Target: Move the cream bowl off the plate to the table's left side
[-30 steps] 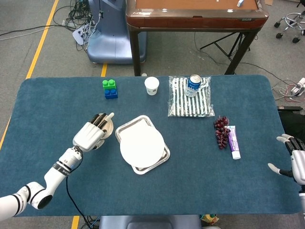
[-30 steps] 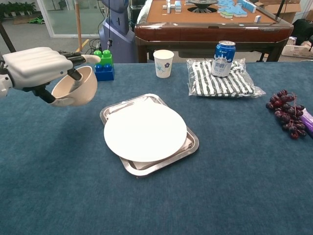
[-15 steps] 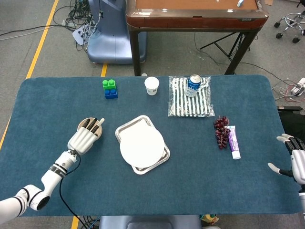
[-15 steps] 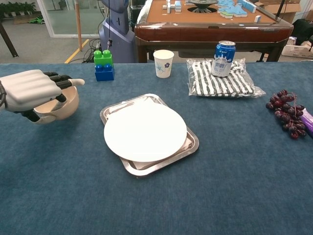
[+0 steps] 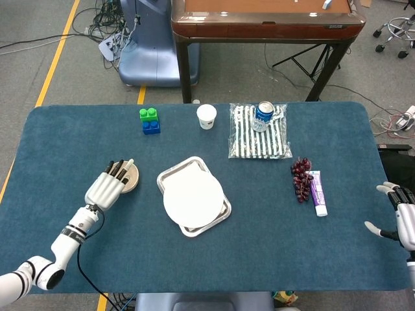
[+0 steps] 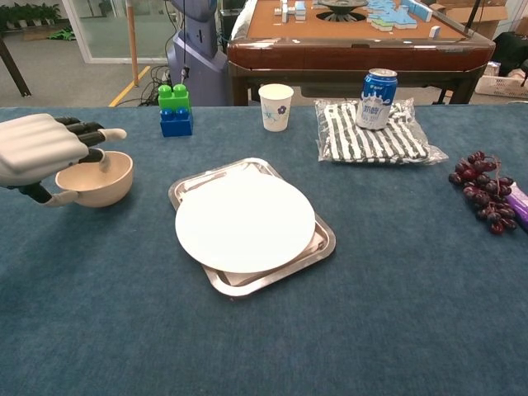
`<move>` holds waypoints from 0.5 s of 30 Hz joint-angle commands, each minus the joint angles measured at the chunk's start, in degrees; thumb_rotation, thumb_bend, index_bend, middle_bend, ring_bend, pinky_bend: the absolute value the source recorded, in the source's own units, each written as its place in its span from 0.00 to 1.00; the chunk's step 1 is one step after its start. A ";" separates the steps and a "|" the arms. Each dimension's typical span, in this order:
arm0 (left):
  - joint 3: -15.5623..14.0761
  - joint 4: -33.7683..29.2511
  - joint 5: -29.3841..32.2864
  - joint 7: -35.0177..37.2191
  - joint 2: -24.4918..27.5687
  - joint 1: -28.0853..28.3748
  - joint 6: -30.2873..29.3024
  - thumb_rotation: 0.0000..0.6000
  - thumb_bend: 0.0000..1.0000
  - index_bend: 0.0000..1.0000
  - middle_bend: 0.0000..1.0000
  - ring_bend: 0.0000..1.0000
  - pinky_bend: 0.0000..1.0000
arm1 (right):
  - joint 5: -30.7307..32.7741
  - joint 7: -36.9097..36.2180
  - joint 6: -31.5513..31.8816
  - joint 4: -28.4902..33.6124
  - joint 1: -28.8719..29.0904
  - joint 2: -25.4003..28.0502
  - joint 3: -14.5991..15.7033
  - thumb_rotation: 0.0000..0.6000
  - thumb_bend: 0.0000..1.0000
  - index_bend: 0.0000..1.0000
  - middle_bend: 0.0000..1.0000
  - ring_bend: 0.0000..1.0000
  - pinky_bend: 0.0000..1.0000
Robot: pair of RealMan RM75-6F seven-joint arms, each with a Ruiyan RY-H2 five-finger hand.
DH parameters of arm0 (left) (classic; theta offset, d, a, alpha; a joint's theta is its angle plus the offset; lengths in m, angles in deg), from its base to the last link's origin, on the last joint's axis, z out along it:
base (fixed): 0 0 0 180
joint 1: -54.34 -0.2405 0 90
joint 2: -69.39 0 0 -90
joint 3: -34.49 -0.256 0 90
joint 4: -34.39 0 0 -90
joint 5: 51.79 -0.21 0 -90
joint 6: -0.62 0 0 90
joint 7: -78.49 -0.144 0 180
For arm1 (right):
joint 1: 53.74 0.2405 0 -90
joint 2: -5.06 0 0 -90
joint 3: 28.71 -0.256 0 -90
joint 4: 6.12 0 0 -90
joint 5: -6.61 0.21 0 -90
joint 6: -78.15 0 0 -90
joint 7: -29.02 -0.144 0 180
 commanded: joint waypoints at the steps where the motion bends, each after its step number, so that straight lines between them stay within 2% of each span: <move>1: 0.35 -3.12 0.98 -1.28 2.58 -1.39 -1.66 1.00 0.34 0.21 0.00 0.00 0.12 | -0.04 0.00 0.01 0.04 -0.01 0.04 0.04 1.00 0.06 0.25 0.20 0.16 0.27; 7: 0.62 -12.93 3.14 -3.71 9.63 -5.66 -7.07 1.00 0.34 0.20 0.00 0.00 0.14 | -0.23 0.39 0.33 0.27 -0.10 0.01 0.12 1.00 0.06 0.25 0.20 0.16 0.27; 12: -0.34 -21.64 3.38 -2.45 14.64 -9.69 -11.46 1.00 0.34 0.21 0.00 0.06 0.30 | -0.55 1.16 0.83 0.71 -0.23 -0.16 0.27 1.00 0.06 0.25 0.20 0.16 0.27; 15: -1.32 -25.99 2.18 -0.54 16.69 -12.52 -14.94 1.00 0.34 0.24 0.01 0.11 0.32 | -1.04 1.78 1.32 1.13 -0.36 -0.23 0.46 1.00 0.06 0.25 0.20 0.16 0.27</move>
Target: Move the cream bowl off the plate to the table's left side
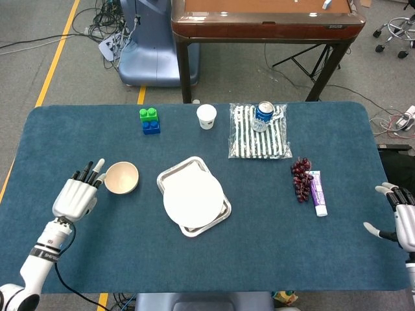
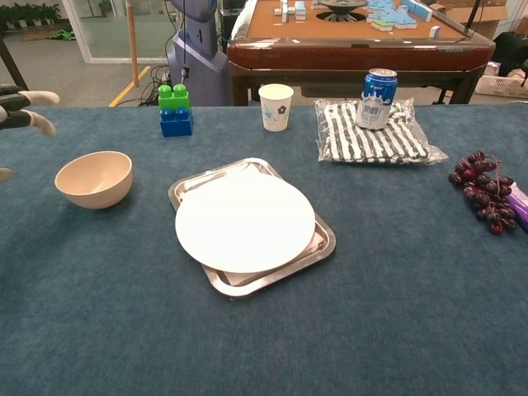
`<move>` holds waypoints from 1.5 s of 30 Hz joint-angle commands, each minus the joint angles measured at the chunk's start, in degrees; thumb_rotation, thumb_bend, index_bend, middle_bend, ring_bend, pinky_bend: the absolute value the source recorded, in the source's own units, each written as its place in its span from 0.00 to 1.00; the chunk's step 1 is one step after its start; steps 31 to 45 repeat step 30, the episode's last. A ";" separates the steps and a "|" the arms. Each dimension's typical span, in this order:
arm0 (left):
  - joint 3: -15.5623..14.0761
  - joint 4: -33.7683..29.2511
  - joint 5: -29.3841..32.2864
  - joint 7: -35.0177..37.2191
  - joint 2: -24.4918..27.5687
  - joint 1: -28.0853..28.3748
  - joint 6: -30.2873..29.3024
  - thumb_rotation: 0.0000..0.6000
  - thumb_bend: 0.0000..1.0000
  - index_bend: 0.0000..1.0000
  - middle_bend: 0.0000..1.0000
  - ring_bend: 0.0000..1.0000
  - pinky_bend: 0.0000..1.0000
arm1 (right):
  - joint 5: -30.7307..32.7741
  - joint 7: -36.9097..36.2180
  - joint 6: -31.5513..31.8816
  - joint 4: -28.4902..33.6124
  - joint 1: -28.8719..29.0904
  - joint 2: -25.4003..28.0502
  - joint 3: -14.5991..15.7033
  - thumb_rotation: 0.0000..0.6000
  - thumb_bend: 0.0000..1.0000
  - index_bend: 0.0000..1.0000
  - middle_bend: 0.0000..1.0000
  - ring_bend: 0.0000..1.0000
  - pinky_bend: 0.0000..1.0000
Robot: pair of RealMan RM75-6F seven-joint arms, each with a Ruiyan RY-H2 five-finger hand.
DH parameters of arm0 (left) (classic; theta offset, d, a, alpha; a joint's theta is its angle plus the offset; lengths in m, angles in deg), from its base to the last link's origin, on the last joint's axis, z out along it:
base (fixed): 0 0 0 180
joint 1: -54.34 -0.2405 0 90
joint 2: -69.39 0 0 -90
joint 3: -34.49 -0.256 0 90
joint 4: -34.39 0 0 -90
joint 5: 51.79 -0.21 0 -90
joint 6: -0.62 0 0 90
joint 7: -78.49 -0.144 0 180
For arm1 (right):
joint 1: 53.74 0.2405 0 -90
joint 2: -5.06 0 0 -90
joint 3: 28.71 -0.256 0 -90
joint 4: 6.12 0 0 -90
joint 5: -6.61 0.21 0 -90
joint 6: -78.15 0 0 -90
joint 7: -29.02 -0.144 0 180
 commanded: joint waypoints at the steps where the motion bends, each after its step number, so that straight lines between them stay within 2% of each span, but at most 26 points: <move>1: -1.70 -6.63 -1.31 2.74 4.01 -4.84 -5.46 1.00 0.34 0.26 0.02 0.12 0.33 | -0.46 0.52 0.45 0.35 -0.13 -0.11 0.19 1.00 0.06 0.25 0.20 0.16 0.27; 6: -4.51 -8.78 -5.06 5.59 5.05 -9.13 -9.79 1.00 0.34 0.40 0.03 0.13 0.33 | -1.04 1.32 0.84 0.73 -0.20 -0.30 0.45 1.00 0.06 0.24 0.20 0.16 0.27; 14: -7.12 -5.47 -9.43 7.77 1.73 -16.44 -17.88 1.00 0.34 0.45 0.03 0.13 0.33 | -2.26 0.57 1.61 1.16 -0.54 0.13 0.82 1.00 0.06 0.25 0.20 0.16 0.27; 20: -8.30 -4.09 -11.36 10.42 1.09 -19.25 -19.48 1.00 0.34 0.47 0.03 0.13 0.34 | -2.29 0.70 1.67 1.22 -0.55 0.11 0.81 1.00 0.06 0.25 0.21 0.16 0.27; 24: -7.35 -3.71 -11.78 12.50 1.41 -19.88 -20.10 1.00 0.34 0.47 0.03 0.13 0.39 | -2.39 0.44 1.22 1.15 -0.36 0.19 0.90 1.00 0.06 0.25 0.21 0.16 0.27; 30: -6.33 -3.50 -10.82 13.33 1.73 -20.46 -19.01 1.00 0.34 0.47 0.03 0.13 0.39 | -2.41 0.00 -0.15 1.10 0.25 0.35 1.05 1.00 0.06 0.25 0.21 0.16 0.27; 45: -6.33 -3.50 -10.82 13.33 1.73 -20.46 -19.01 1.00 0.34 0.47 0.03 0.13 0.39 | -2.41 0.00 -0.15 1.10 0.25 0.35 1.05 1.00 0.06 0.25 0.21 0.16 0.27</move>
